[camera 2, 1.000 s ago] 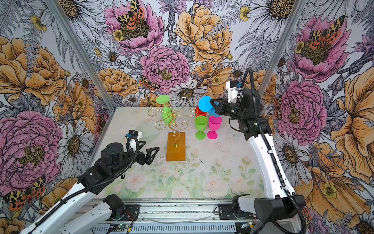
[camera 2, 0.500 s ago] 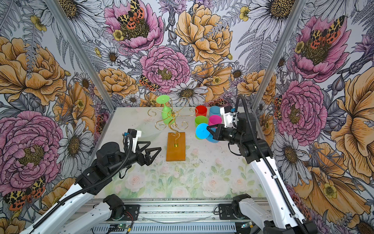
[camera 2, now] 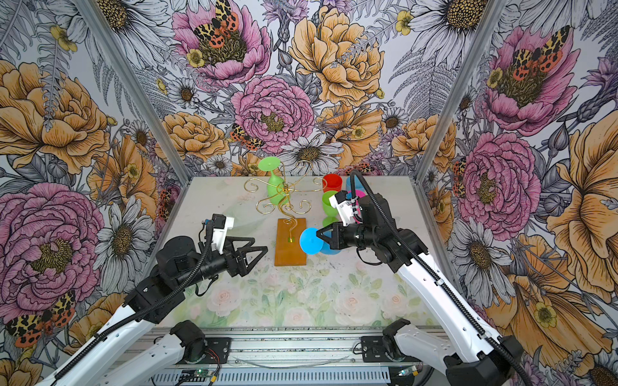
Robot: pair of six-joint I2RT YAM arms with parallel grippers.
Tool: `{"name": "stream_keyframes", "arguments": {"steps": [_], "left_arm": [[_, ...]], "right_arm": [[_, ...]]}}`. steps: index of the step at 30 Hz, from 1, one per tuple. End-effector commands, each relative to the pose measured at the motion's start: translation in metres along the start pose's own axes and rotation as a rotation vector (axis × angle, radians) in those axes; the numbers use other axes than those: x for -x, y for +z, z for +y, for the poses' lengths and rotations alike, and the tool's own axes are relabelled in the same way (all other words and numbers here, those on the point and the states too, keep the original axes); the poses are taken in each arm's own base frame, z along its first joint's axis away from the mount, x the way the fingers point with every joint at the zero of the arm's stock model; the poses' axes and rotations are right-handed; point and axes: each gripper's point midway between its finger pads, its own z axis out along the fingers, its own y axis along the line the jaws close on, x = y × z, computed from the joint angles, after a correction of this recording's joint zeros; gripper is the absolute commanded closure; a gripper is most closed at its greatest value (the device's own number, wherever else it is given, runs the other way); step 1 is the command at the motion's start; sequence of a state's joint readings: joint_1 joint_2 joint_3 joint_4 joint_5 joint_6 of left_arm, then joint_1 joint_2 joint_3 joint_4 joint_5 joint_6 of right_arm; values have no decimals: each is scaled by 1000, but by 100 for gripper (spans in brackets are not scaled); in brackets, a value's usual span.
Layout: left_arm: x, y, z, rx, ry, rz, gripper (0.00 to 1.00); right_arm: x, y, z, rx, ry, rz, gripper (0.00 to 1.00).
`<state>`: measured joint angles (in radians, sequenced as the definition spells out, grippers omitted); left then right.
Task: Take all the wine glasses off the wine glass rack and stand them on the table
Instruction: 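Bring the blue glass toward the left gripper while the left reaches to its foot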
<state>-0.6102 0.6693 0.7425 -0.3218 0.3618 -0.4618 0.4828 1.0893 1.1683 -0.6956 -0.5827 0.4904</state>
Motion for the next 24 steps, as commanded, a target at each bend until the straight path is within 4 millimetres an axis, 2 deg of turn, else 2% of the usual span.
{"name": "stream_keyframes", "arguments": {"steps": [1,18,24], "left_arm": [[-1,0,-11,-82,-32,-3,8],[-11,12,-21,-250,-157,103,24],[-8,19,-29,-325,-182,108,31]], "right_arm": [[17,1,15,26,-81,-46,100],[26,13,51,179,-150,-63,100],[24,17,66,242,-180,-55,100]]}}
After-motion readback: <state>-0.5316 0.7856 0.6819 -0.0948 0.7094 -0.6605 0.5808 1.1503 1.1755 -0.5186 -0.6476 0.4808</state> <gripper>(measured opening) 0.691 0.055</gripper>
